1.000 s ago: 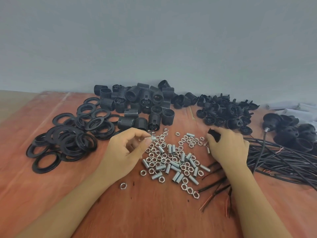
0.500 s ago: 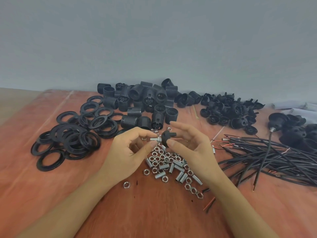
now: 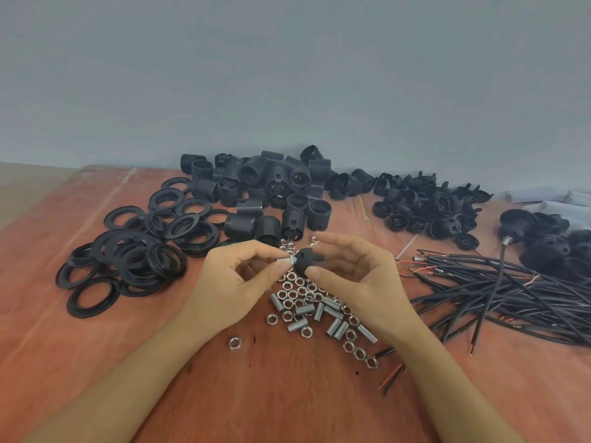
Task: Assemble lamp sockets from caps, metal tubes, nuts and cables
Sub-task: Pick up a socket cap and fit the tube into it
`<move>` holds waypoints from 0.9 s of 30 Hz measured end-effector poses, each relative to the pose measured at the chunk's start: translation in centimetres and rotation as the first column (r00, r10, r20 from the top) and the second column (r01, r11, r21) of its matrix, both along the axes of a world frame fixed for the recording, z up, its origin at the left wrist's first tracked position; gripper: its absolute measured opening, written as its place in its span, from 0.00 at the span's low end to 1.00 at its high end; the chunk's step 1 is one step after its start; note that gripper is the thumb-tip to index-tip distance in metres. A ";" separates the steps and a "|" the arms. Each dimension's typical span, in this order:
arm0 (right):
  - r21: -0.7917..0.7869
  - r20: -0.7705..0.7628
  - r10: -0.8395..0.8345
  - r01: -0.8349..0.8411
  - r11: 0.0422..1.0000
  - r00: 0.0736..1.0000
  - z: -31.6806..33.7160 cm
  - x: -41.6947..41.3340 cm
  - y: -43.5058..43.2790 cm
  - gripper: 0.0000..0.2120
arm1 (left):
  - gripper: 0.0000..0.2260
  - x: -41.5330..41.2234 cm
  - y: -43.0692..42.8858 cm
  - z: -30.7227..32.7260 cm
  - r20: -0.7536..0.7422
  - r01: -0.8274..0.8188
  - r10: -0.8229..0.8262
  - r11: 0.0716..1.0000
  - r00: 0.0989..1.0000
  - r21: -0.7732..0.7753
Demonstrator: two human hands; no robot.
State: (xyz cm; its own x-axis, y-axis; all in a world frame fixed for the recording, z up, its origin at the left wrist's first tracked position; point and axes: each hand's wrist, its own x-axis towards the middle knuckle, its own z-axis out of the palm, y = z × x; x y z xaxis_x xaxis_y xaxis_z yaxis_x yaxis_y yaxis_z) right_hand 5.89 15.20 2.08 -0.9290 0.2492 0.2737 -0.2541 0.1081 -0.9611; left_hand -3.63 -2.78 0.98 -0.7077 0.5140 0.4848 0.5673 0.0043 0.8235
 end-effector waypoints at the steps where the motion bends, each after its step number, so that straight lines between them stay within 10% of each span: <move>1: -0.001 0.020 -0.015 0.015 1.000 1.000 0.0 0.0 -0.1 0.19 | 0.05 0.0 0.0 0.0 0.004 0.008 -0.008 1.000 1.000 0.002; 5: -0.025 0.079 -0.055 0.057 0.998 0.995 0.0 -0.2 -1.2 0.09 | 0.06 0.1 0.0 0.0 -0.004 0.036 -0.036 0.999 0.999 0.010; 12: 0.036 0.091 -0.129 0.126 0.991 0.987 -0.3 -0.4 -2.0 0.26 | 0.06 0.5 0.1 0.2 -0.014 0.062 -0.062 0.998 0.998 0.021; 19: 0.048 0.090 -0.037 0.032 0.998 0.995 0.4 -0.1 -1.2 0.20 | 0.06 0.5 0.0 0.4 -0.066 -0.008 0.010 1.000 0.998 0.030; 27: -0.166 0.053 -0.037 0.045 0.985 0.998 0.9 0.0 -0.3 0.16 | 0.04 0.2 0.0 0.4 -0.029 -0.049 0.049 0.999 0.998 0.018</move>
